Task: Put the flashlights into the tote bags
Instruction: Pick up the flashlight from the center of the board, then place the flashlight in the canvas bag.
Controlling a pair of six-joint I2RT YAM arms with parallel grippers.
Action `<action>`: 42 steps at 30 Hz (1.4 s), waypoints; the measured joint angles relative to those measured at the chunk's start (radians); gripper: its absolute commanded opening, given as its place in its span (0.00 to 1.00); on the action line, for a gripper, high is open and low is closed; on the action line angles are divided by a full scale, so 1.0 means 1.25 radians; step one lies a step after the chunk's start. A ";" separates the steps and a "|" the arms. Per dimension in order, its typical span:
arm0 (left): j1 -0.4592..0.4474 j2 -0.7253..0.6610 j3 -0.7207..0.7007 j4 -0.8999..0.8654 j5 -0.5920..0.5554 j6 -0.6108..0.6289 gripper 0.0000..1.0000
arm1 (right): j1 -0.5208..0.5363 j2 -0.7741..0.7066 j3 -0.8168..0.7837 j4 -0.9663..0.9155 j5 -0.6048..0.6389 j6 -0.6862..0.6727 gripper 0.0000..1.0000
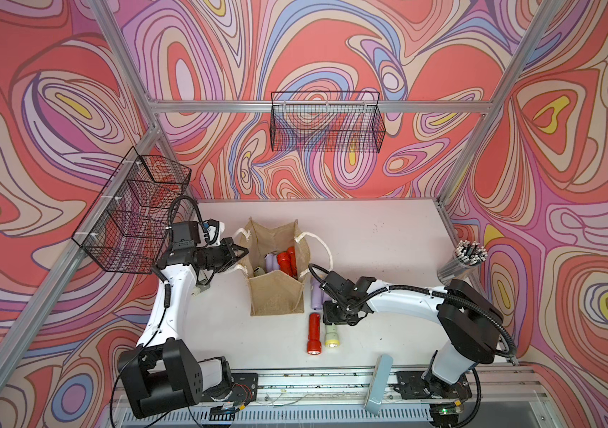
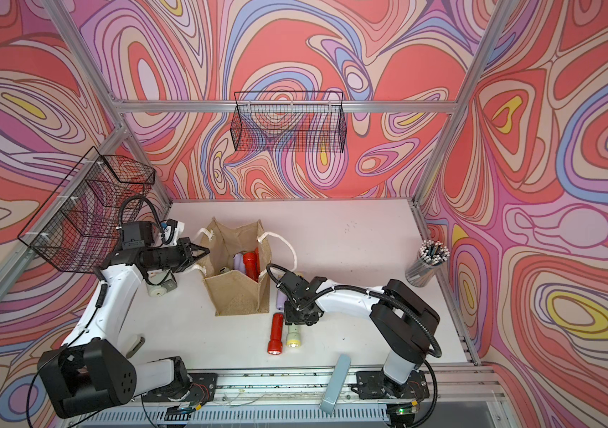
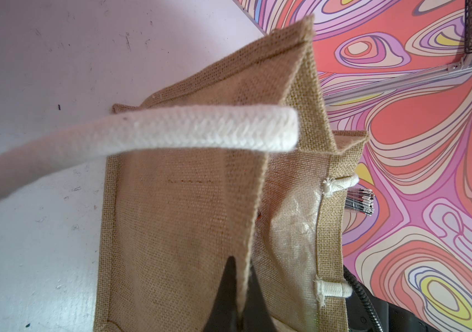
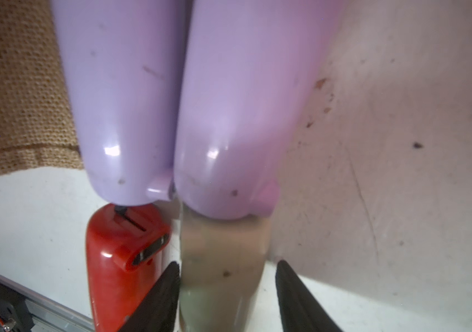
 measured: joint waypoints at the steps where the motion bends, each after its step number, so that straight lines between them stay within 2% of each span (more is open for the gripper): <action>1: 0.000 0.000 0.000 0.000 0.000 0.000 0.00 | 0.000 0.006 0.005 -0.005 0.001 0.002 0.54; 16: 0.000 0.000 0.000 0.000 0.000 0.000 0.00 | 0.001 0.047 0.051 -0.129 0.061 0.020 0.35; 24: 0.000 0.000 0.000 0.000 0.000 0.000 0.00 | -0.001 0.035 0.051 -0.258 0.176 0.023 0.25; 36: 0.000 0.000 0.000 0.000 0.000 0.000 0.00 | -0.086 -0.162 0.100 -0.466 0.378 0.032 0.23; 42: 0.000 0.000 0.000 0.000 0.000 0.000 0.00 | -0.114 -0.243 0.268 -0.540 0.451 0.006 0.21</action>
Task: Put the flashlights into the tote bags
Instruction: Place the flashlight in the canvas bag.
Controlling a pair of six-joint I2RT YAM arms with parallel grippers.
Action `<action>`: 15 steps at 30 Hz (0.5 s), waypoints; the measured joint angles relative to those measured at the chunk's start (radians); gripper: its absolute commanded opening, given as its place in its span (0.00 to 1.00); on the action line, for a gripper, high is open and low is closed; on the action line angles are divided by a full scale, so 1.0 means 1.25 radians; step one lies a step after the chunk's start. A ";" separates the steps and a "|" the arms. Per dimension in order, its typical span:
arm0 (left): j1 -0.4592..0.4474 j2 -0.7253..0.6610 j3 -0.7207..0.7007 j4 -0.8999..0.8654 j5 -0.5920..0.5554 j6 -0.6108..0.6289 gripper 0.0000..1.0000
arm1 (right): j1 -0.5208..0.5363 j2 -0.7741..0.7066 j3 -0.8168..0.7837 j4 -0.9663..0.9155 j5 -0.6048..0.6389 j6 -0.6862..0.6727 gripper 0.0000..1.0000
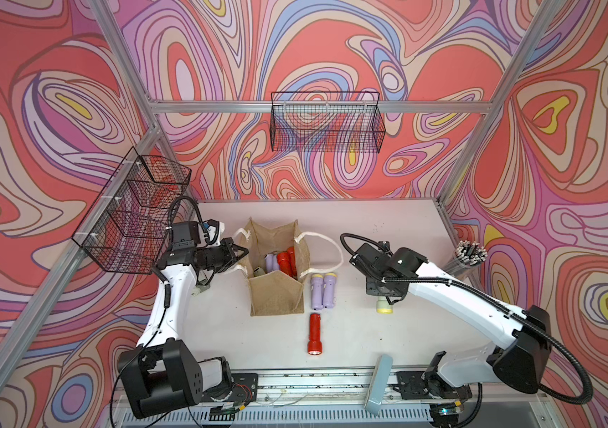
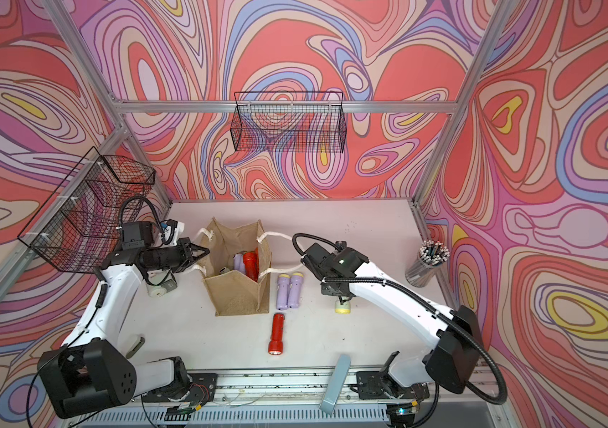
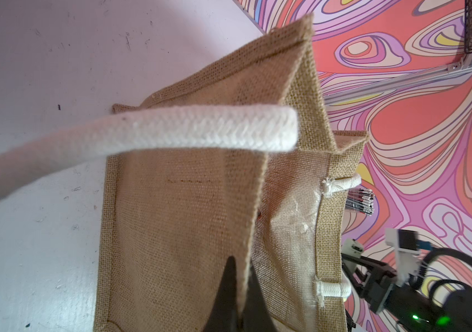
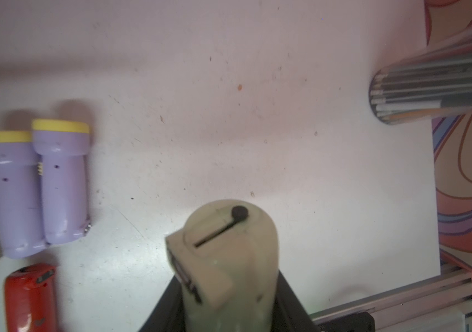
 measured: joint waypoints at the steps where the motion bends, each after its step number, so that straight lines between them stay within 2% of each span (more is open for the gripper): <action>1: 0.000 0.000 0.000 0.000 0.000 0.000 0.00 | 0.000 -0.002 0.038 -0.002 0.006 -0.009 0.21; 5: 0.000 0.000 0.000 0.000 0.000 0.000 0.00 | 0.000 0.002 0.176 0.009 0.008 -0.059 0.20; 10: 0.000 0.000 0.000 0.000 0.000 0.000 0.00 | 0.010 0.047 0.316 0.067 -0.034 -0.128 0.20; 15: 0.000 0.000 0.000 0.000 0.001 0.000 0.00 | 0.026 0.099 0.361 0.189 -0.115 -0.185 0.19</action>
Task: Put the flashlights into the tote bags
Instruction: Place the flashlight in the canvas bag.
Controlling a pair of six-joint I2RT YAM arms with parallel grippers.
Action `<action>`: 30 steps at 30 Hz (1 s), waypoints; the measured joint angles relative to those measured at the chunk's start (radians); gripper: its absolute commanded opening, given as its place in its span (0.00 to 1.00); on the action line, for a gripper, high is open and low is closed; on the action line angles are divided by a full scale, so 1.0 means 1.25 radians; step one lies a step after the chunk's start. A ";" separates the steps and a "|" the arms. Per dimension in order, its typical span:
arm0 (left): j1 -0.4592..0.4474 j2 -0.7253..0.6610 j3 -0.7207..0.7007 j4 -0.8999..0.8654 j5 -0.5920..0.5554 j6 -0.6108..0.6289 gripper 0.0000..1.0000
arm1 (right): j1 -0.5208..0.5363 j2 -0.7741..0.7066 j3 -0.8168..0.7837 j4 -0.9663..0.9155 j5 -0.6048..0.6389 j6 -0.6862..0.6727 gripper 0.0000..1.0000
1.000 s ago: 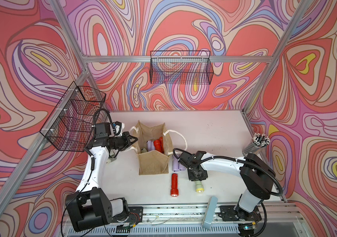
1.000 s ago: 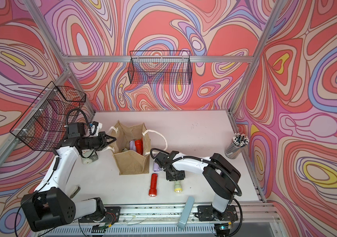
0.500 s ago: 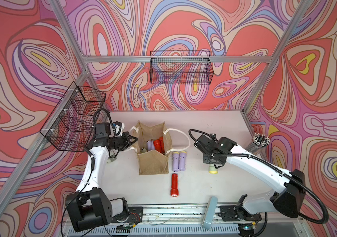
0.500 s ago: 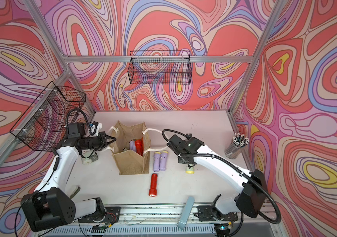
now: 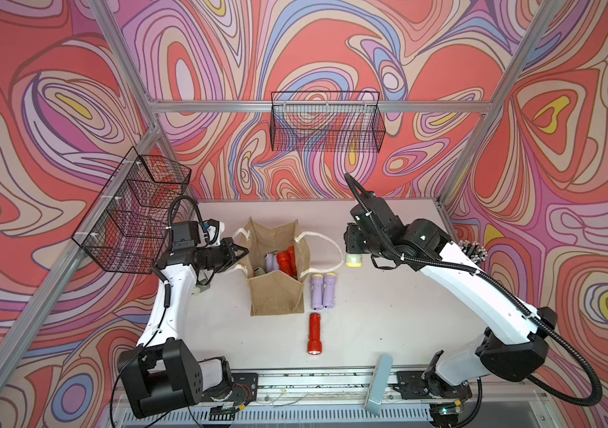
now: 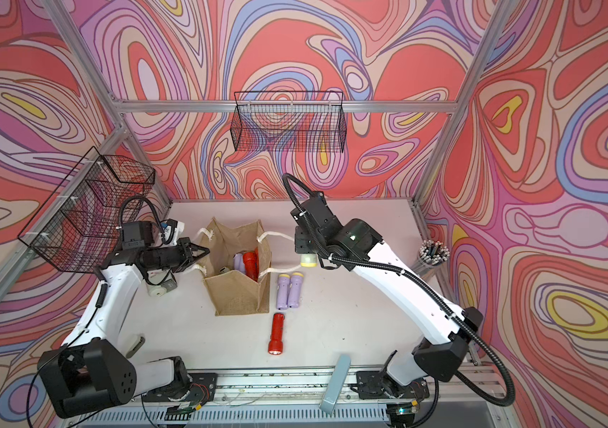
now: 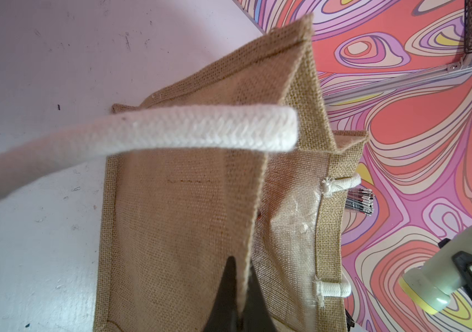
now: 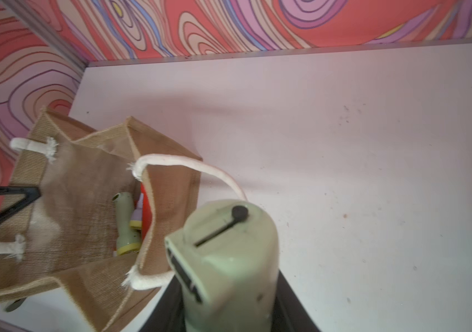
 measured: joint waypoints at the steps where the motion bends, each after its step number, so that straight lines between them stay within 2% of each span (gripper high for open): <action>1: 0.000 0.000 0.000 0.000 0.001 0.000 0.00 | 0.001 0.012 0.003 0.031 -0.016 -0.009 0.19; 16: 0.000 0.000 0.000 0.002 0.020 -0.015 0.00 | 0.083 0.209 0.056 0.360 -0.201 -0.165 0.19; 22: 0.000 0.000 0.000 0.002 0.020 -0.015 0.00 | 0.116 0.317 0.077 0.417 -0.249 -0.209 0.19; 30: 0.000 0.000 -0.001 0.003 0.021 -0.015 0.00 | 0.122 0.384 0.077 0.426 -0.278 -0.226 0.19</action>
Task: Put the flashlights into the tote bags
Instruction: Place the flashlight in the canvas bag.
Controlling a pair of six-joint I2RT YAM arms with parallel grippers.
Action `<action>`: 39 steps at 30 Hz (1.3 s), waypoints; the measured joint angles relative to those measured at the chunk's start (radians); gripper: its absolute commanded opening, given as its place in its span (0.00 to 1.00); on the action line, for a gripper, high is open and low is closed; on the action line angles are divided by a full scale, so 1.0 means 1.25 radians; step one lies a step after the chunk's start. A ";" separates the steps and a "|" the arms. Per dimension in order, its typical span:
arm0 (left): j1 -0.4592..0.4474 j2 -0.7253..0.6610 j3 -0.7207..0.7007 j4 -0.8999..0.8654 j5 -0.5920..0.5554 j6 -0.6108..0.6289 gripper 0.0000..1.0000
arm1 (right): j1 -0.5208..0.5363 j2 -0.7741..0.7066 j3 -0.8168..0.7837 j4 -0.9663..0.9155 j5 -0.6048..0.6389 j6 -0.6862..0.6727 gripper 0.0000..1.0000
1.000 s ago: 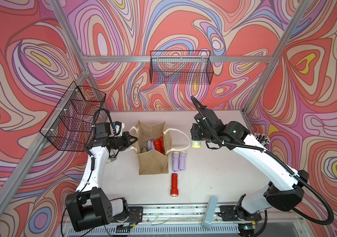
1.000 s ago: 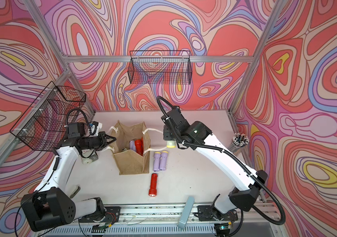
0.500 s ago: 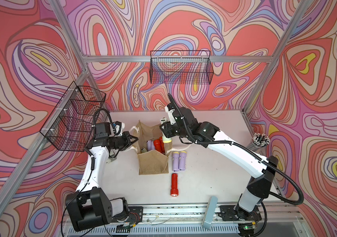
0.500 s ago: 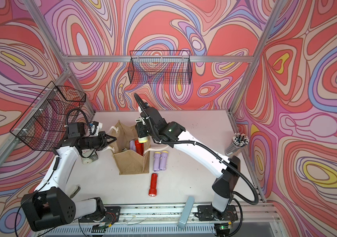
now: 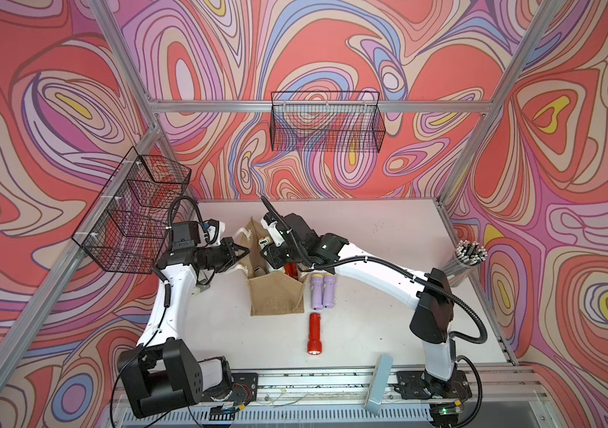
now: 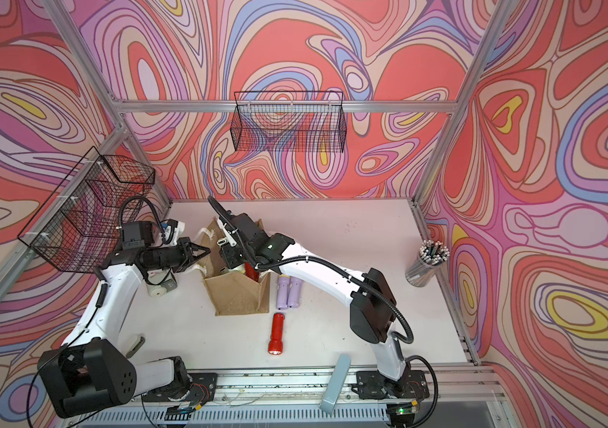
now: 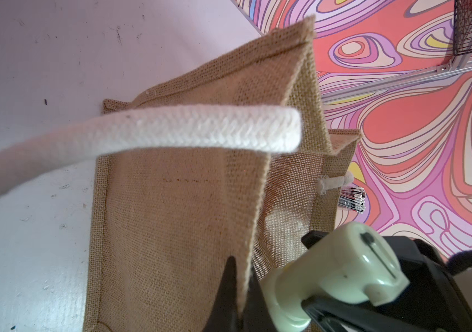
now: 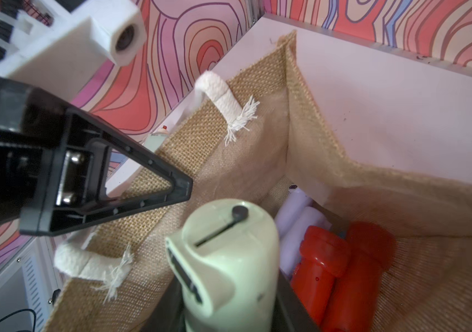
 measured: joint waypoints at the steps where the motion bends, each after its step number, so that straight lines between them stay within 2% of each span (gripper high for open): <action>1: 0.000 0.000 0.000 0.000 0.000 0.000 0.00 | 0.000 0.005 0.001 -0.001 -0.003 0.000 0.19; 12: 0.000 0.003 0.000 0.002 0.003 0.000 0.00 | -0.001 0.095 0.039 -0.085 -0.024 0.029 0.19; 28: 0.000 0.003 0.000 0.002 0.003 0.000 0.00 | -0.023 0.142 0.056 -0.217 -0.046 0.126 0.20; 30: 0.000 0.003 0.000 0.002 0.003 0.000 0.00 | -0.025 0.142 0.053 -0.220 -0.046 0.136 0.22; 39: 0.000 0.003 0.000 0.002 0.003 0.000 0.00 | -0.025 0.154 0.075 -0.249 -0.043 0.153 0.47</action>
